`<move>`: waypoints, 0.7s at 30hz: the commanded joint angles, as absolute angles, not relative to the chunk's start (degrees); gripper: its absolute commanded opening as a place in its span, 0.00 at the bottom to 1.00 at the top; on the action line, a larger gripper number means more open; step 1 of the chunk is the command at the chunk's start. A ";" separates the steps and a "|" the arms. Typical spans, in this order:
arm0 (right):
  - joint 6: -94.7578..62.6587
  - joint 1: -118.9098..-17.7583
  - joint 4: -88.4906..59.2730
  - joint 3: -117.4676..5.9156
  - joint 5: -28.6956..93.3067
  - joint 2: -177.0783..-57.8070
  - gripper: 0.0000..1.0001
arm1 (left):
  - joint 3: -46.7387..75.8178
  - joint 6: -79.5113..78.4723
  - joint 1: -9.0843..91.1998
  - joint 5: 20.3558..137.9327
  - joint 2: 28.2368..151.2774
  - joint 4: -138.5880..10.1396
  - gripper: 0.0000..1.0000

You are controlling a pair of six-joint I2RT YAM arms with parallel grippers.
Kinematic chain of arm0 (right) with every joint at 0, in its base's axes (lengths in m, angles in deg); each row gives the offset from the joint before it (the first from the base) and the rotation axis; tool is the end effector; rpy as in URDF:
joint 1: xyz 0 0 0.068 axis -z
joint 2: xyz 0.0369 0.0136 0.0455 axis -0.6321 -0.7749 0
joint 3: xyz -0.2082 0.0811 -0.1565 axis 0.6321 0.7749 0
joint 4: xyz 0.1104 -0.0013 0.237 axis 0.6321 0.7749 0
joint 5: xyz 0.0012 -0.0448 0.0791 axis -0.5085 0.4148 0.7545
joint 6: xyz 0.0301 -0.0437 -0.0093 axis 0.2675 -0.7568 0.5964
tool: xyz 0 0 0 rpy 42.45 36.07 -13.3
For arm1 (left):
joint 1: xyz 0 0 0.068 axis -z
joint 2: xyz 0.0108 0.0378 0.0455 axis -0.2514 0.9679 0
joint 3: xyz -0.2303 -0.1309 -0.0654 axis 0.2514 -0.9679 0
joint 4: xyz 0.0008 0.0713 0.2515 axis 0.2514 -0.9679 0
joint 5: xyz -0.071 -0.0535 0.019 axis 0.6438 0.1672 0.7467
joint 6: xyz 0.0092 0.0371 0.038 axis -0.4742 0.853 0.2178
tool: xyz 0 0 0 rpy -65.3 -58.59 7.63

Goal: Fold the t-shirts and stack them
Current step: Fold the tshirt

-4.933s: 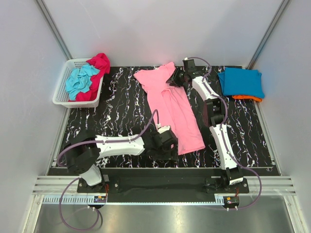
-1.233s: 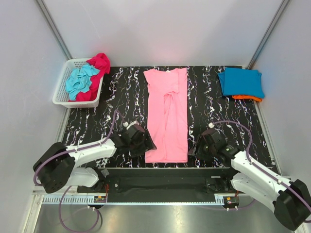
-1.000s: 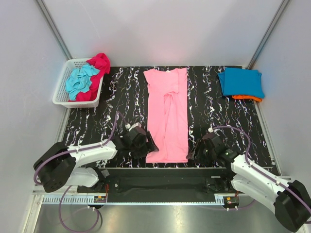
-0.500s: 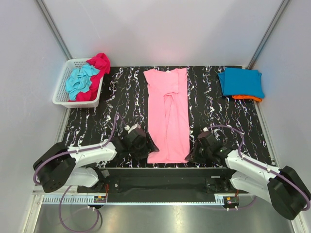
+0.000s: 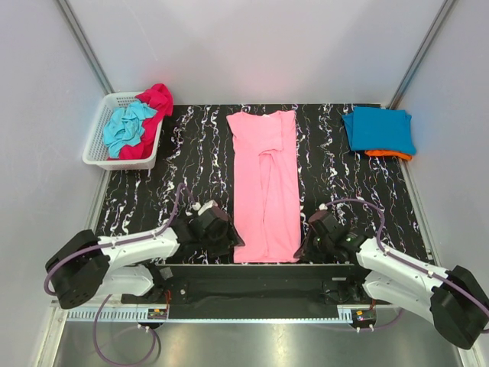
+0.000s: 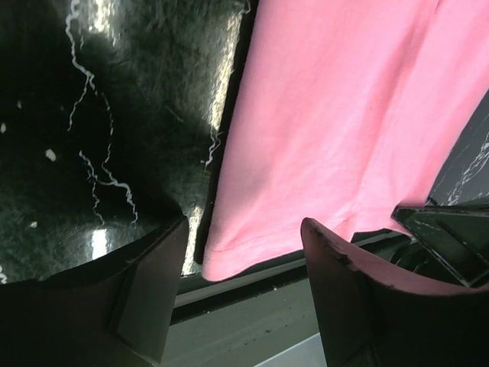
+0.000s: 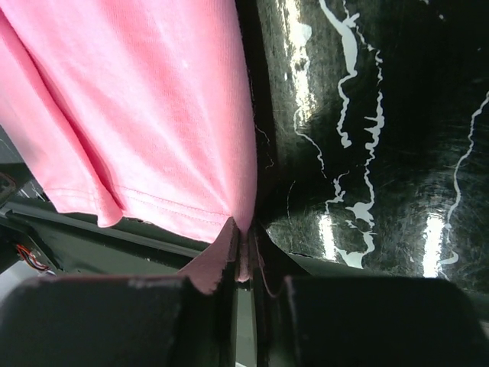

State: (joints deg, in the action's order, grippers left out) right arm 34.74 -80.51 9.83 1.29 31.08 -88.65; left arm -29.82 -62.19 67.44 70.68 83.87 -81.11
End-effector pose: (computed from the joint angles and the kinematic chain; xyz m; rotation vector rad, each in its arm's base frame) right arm 0.1119 0.1035 0.1428 0.3520 2.7657 0.6939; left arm 0.1273 -0.1681 0.1513 -0.4931 2.7349 -0.7434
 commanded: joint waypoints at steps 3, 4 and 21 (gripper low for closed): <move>35.41 -81.74 12.04 -2.29 28.44 -90.41 0.01 | -32.40 -63.03 69.84 69.56 81.94 -88.04 0.68; 35.32 -81.92 11.87 -2.38 28.27 -90.76 0.00 | -32.49 -63.29 70.10 69.56 82.03 -88.04 0.68; 36.46 -83.42 11.77 -2.29 28.18 -90.86 0.00 | -30.47 -65.93 74.06 68.25 88.10 -86.98 0.00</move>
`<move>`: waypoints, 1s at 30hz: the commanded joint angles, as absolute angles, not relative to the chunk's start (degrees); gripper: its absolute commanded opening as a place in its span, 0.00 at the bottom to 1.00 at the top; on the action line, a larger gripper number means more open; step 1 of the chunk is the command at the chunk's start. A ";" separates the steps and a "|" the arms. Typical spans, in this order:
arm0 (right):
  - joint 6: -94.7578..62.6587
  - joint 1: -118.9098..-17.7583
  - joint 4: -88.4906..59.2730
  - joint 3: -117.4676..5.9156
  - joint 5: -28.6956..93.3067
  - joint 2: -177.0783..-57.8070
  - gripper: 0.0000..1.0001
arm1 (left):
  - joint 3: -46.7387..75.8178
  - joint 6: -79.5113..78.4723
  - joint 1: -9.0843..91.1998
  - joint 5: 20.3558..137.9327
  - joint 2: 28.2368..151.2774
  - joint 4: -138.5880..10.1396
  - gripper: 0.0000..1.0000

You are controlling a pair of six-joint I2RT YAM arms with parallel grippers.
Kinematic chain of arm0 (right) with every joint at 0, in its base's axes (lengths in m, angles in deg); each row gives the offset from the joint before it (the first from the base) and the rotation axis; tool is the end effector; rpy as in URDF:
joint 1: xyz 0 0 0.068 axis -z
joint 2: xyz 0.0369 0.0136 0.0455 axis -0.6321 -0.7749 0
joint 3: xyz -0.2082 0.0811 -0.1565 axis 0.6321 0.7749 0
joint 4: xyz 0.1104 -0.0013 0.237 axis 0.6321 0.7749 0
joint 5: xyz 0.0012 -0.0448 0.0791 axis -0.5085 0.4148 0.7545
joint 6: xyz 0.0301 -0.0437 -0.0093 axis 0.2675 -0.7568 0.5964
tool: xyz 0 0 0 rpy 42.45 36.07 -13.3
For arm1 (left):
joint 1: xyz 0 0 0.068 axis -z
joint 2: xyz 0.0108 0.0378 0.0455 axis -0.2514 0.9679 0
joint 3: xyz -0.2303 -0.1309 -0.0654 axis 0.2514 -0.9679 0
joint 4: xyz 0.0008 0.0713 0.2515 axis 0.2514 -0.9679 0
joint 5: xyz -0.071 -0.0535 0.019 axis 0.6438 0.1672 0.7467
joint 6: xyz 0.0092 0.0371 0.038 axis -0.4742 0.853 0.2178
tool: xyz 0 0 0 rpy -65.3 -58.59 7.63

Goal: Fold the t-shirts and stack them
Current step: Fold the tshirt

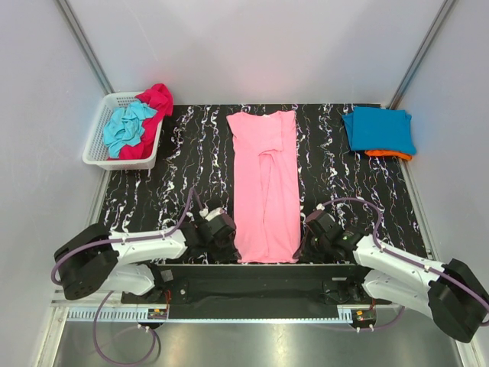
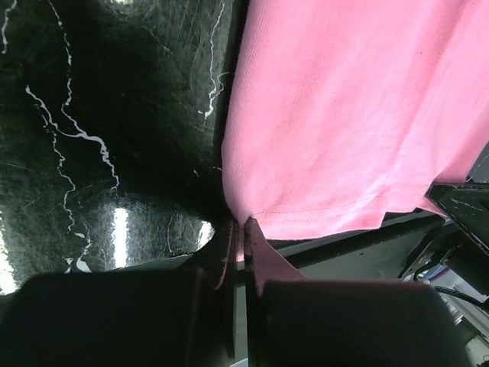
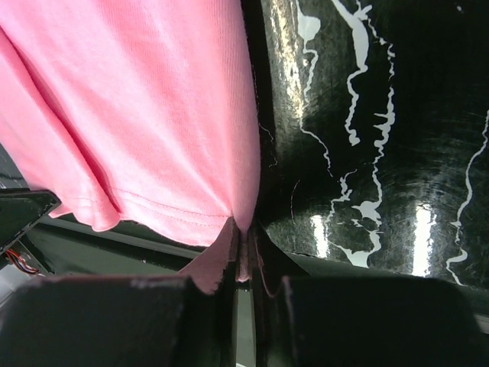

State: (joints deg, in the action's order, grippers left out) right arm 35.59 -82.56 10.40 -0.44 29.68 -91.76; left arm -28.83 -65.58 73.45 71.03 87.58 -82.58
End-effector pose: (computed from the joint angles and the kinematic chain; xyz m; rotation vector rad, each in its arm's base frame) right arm 0.1132 0.1111 0.1436 0.3379 2.7938 0.6486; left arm 0.1106 -0.1836 0.1422 -0.4419 2.8347 -0.6959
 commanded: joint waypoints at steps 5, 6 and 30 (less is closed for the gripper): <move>37.08 -83.86 17.47 -3.61 26.43 -87.70 0.00 | -32.22 -68.04 74.94 65.18 83.18 -91.37 0.00; 37.25 -83.94 18.71 -4.13 25.99 -86.21 0.00 | -32.40 -68.56 75.11 64.74 82.39 -91.99 0.00; 38.31 -84.65 24.88 -5.10 26.51 -78.98 0.00 | -26.96 -67.60 76.78 60.86 77.45 -97.18 0.00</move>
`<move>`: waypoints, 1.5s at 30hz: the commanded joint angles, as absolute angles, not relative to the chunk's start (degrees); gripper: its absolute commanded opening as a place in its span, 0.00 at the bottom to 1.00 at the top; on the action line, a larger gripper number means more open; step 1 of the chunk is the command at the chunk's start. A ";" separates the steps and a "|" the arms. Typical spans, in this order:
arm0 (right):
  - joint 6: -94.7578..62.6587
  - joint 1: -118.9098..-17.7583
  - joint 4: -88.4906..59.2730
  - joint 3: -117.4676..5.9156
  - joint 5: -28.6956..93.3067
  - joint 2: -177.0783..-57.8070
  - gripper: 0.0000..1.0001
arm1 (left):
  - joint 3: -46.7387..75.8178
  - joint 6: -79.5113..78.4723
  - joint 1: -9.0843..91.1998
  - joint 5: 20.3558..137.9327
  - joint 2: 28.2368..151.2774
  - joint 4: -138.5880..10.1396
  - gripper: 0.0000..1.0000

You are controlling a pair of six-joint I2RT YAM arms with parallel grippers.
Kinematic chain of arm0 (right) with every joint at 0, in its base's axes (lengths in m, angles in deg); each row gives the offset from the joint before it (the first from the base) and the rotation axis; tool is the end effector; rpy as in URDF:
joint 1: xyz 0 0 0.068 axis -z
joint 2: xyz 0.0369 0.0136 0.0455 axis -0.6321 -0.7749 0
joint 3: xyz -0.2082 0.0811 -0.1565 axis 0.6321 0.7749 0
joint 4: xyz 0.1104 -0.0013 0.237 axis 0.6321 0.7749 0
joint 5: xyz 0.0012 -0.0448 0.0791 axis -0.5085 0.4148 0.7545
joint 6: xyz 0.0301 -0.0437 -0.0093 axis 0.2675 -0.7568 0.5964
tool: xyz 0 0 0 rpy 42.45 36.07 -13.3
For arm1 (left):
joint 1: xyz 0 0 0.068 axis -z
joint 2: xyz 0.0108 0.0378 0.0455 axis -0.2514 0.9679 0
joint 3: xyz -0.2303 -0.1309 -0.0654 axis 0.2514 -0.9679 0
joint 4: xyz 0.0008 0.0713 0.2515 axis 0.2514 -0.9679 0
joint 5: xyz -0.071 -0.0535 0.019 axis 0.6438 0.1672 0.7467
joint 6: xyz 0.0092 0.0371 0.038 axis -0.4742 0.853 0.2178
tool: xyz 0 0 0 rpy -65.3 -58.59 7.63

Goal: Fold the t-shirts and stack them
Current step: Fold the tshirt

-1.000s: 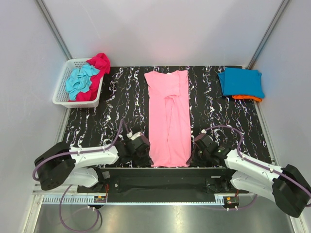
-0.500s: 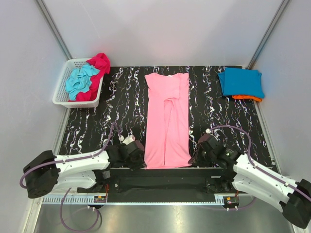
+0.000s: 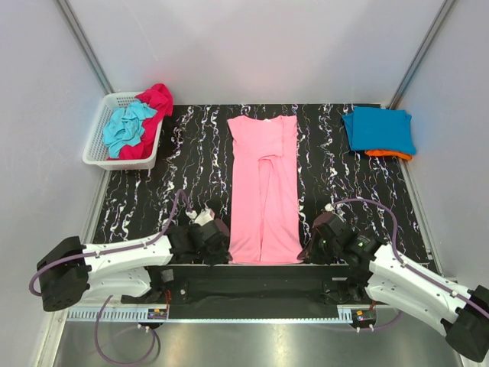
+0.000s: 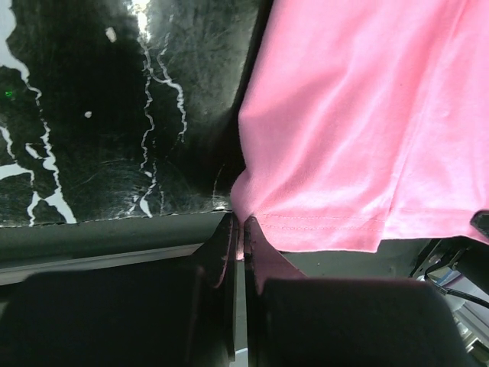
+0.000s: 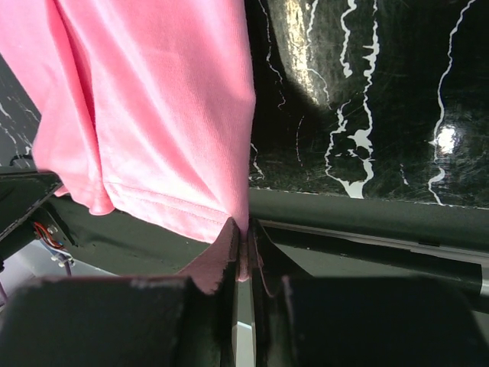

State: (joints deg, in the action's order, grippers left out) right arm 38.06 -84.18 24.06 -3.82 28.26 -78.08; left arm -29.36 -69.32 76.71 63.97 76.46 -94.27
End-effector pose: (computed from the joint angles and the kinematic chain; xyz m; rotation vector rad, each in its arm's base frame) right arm 0.0930 0.0960 0.1782 0.3581 2.7392 0.6990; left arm 0.0902 -0.1616 0.1640 -0.4870 2.7650 -0.6136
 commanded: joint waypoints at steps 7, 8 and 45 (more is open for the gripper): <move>37.96 -84.56 24.52 -6.24 26.51 -78.99 0.00 | -24.76 -66.90 76.87 60.34 78.25 -97.62 0.00; 37.78 -84.56 24.70 -7.12 26.34 -78.99 0.00 | -24.41 -66.81 76.87 60.16 78.42 -97.88 0.00; 3.33 -61.89 4.49 -44.65 22.02 -124.41 0.00 | 25.68 -30.87 46.47 65.26 119.27 -100.96 0.00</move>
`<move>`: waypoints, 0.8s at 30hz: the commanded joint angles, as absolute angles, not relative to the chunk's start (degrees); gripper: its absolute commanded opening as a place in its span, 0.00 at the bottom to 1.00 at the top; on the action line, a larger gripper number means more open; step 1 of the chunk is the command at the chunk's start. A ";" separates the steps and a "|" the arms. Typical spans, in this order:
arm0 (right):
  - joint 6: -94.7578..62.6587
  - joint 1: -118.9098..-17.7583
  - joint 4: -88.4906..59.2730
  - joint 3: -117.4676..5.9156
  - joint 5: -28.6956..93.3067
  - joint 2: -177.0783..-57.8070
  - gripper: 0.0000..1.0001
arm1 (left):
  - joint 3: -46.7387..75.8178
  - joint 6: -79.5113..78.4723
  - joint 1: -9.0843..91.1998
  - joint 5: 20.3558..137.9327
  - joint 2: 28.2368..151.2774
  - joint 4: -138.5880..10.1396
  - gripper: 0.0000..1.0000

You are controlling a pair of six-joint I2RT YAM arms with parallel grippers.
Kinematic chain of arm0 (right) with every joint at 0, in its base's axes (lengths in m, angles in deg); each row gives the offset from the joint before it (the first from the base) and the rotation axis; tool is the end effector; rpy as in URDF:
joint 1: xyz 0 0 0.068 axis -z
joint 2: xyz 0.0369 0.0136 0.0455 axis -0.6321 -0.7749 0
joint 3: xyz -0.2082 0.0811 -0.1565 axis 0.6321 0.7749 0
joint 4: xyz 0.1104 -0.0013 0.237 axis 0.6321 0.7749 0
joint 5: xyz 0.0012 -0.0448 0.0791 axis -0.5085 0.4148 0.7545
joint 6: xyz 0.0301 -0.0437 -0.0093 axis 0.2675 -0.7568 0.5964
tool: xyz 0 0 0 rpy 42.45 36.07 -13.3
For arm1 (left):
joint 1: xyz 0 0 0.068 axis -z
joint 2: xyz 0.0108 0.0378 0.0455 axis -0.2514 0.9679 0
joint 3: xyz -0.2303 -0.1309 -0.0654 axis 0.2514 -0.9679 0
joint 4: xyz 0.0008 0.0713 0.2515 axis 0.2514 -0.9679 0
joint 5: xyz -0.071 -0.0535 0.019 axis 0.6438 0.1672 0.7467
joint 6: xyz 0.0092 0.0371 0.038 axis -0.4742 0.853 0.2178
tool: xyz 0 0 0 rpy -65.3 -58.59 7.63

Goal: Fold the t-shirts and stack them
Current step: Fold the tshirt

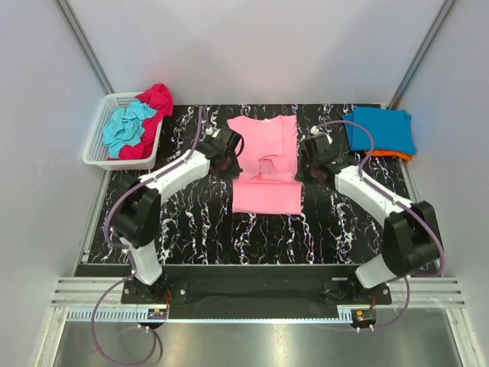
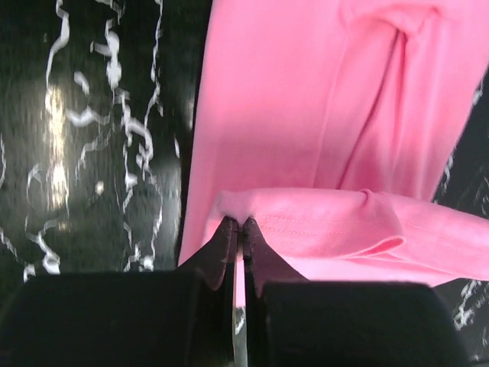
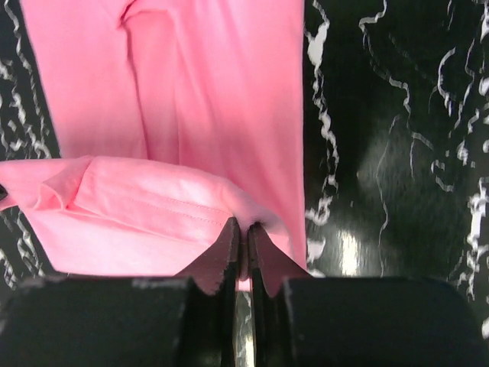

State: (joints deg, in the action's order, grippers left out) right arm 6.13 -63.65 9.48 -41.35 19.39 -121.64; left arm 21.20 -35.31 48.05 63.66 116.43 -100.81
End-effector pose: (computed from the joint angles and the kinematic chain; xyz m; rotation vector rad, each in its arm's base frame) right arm 0.2914 0.1288 0.2492 0.1392 2.4373 0.3126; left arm 0.3213 -0.2073 0.2377 -0.3401 2.5865 -0.3579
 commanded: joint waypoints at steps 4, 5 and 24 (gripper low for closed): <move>2.45 -58.82 1.94 -49.12 24.49 -132.31 0.00 | 32.70 -28.93 42.78 67.80 124.99 -101.22 0.00; 2.10 -58.37 1.41 -49.92 26.32 -133.64 0.00 | 33.77 -28.67 42.25 68.33 126.05 -101.31 0.00; 1.56 -56.17 0.88 -68.12 16.95 -150.97 0.47 | 39.60 -22.24 35.13 69.23 135.04 -85.43 0.34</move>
